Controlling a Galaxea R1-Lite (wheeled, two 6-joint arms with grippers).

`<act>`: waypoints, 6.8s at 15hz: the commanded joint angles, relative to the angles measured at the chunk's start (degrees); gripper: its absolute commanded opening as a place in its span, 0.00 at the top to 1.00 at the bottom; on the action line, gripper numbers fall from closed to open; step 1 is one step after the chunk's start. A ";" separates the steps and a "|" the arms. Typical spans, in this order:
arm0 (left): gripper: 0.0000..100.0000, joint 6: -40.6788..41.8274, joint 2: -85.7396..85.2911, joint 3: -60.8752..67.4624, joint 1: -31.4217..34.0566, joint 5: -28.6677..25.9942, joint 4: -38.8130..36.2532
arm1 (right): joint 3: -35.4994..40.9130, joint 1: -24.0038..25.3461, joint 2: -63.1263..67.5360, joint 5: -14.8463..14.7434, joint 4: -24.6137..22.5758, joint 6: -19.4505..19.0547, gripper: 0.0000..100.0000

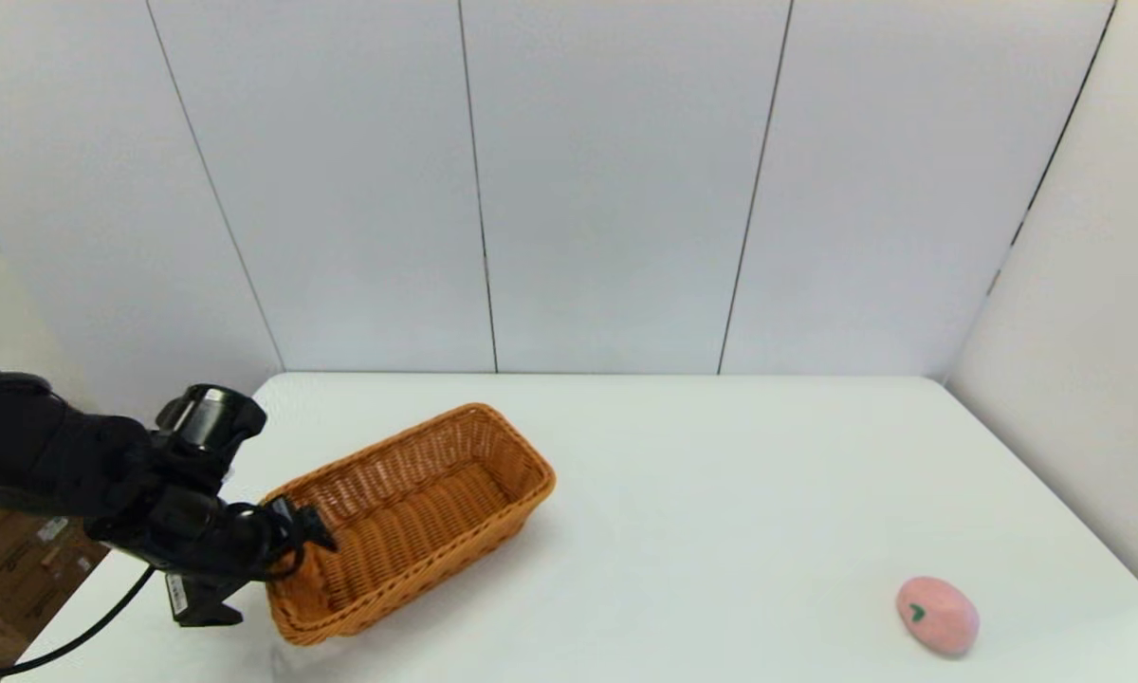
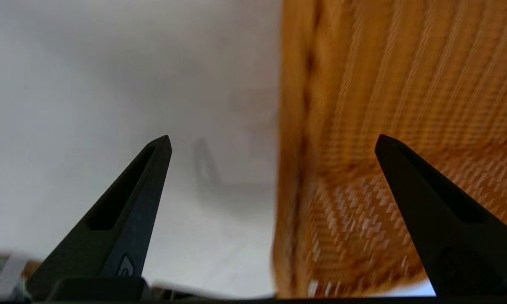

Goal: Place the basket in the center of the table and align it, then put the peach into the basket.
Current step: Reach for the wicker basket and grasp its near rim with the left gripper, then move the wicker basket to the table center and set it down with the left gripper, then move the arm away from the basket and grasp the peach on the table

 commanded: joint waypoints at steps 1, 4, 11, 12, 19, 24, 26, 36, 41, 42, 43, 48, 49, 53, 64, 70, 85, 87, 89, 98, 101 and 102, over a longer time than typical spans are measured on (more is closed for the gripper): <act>0.00 -1.52 5.92 -0.67 -1.41 0.04 -5.35 | 0.00 0.02 -0.01 -0.03 -0.04 0.00 0.00; 1.00 -1.87 6.62 -1.29 -2.03 0.13 -5.88 | 0.00 0.02 -0.01 0.06 0.04 0.00 0.00; 1.00 -1.70 -0.85 -1.11 -4.84 -1.54 -5.88 | 0.00 0.02 0.07 -0.03 0.04 0.09 0.00; 1.00 -1.78 -2.87 -1.11 -5.81 -1.54 -5.88 | 0.00 0.02 -0.01 -0.03 0.04 0.09 0.00; 1.00 -1.96 -8.50 -5.86 -18.90 -1.63 -5.79 | 0.00 0.02 -0.01 -0.03 0.04 0.09 0.00; 1.00 -6.71 4.95 -15.26 -20.66 -1.72 -5.97 | 0.00 0.02 -0.01 -0.03 0.04 0.09 0.00; 1.00 -8.38 8.90 -15.79 -21.80 -1.72 -8.34 | 0.00 0.02 0.07 -0.03 0.04 0.09 0.00; 1.00 -13.30 13.74 -19.13 -27.51 -1.81 -14.93 | 0.00 0.02 0.07 -0.03 -0.04 0.26 0.00; 1.00 -14.44 15.23 -19.21 -27.87 -1.72 -16.43 | 0.00 0.02 -0.01 -0.03 0.04 0.26 0.00; 1.00 -14.62 15.67 -19.13 -27.87 -1.63 -16.43 | 0.00 0.02 0.07 -0.03 0.04 0.26 0.00; 1.00 -15.58 15.85 -19.13 -27.87 -1.63 -16.43 | 0.00 0.02 0.07 -0.03 0.04 0.26 0.00; 1.00 -16.55 16.11 -18.95 -27.95 -1.72 -16.51 | 0.00 0.02 0.07 -0.03 0.04 0.26 0.00; 1.00 -16.55 16.11 -18.86 -27.95 -1.72 -16.51 | 0.00 0.02 0.07 -0.03 0.04 0.26 0.00; 1.00 -17.69 16.11 -18.60 -27.95 -1.63 -16.60 | 0.00 0.02 0.07 -0.03 0.04 0.26 0.00; 1.00 -17.52 16.11 -18.42 -27.95 -1.98 -17.04 | 0.00 0.02 0.07 -0.03 0.04 0.35 0.00; 1.00 -17.25 16.11 -18.16 -27.87 -3.74 -17.57 | 0.00 0.02 -0.01 -0.03 0.04 0.35 0.00; 0.00 -16.29 16.20 -18.42 -25.32 -3.92 -17.66 | 0.00 0.02 -0.01 -0.03 0.04 0.35 0.00; 0.00 -16.11 15.32 -18.42 -25.05 -3.65 -17.66 | 0.00 0.02 -0.01 -0.03 0.04 0.35 0.00; 0.00 -15.06 10.57 -18.42 -23.12 -3.74 -17.66 | 0.00 0.02 -0.01 -0.03 0.04 0.35 0.00; 0.00 7.88 -38.03 -17.90 -19.34 -3.48 -4.82 | 0.00 0.02 0.07 -0.03 0.04 0.35 0.00; 0.00 14.39 -55.34 -17.72 -20.48 -3.04 8.36 | 0.00 0.02 0.07 -0.03 0.04 0.35 0.00; 0.00 14.48 -59.65 -17.28 -20.48 -2.34 11.26 | 0.00 0.02 0.07 -0.03 0.04 0.35 0.00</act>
